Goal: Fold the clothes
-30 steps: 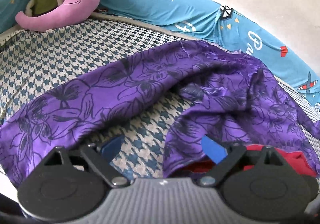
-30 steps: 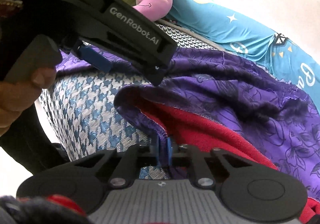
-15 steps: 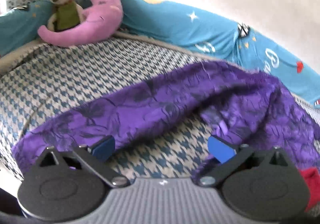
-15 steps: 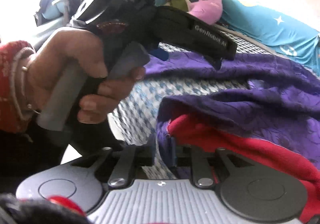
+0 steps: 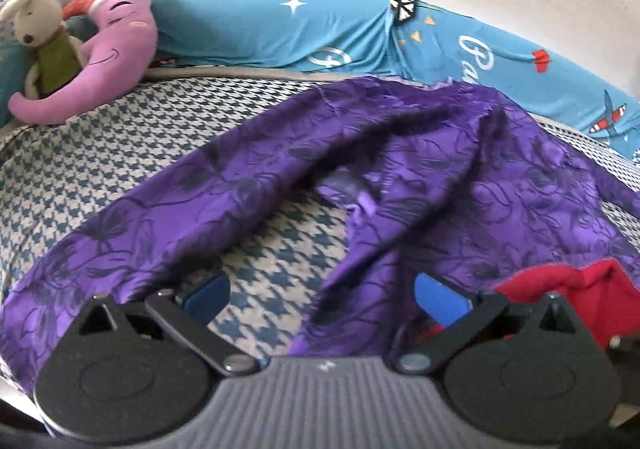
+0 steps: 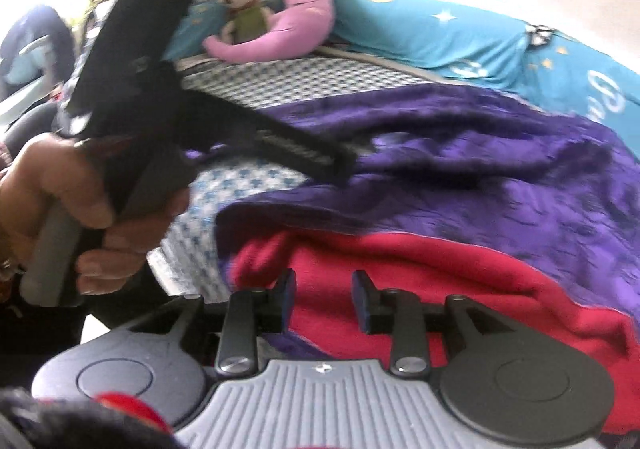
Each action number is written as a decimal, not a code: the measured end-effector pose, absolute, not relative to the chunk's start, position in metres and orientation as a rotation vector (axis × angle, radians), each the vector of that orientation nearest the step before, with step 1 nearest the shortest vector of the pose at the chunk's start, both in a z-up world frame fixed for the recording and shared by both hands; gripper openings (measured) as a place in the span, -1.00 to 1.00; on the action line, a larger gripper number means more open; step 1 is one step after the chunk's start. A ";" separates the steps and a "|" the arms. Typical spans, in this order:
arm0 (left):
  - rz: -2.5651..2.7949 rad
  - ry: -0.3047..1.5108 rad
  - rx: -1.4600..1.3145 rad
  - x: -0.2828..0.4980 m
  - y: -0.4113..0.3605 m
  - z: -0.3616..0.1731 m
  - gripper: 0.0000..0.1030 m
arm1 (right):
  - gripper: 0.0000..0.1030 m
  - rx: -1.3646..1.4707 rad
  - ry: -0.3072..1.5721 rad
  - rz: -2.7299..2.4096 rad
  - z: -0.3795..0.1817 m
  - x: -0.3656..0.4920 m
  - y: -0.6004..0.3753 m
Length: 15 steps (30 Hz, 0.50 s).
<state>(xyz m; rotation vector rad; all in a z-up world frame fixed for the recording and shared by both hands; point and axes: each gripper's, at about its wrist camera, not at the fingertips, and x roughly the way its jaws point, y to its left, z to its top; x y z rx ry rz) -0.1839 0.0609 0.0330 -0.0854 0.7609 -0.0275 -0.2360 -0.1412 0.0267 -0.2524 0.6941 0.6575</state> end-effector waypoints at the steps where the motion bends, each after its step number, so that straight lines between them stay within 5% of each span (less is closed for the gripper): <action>1: -0.032 0.767 -0.087 -0.183 0.059 0.032 0.99 | -0.39 -0.244 0.695 0.635 0.026 -0.233 -0.145; 15: -0.083 0.789 -0.071 -0.184 0.042 0.029 0.99 | -0.39 -0.226 0.695 0.477 0.028 -0.227 -0.169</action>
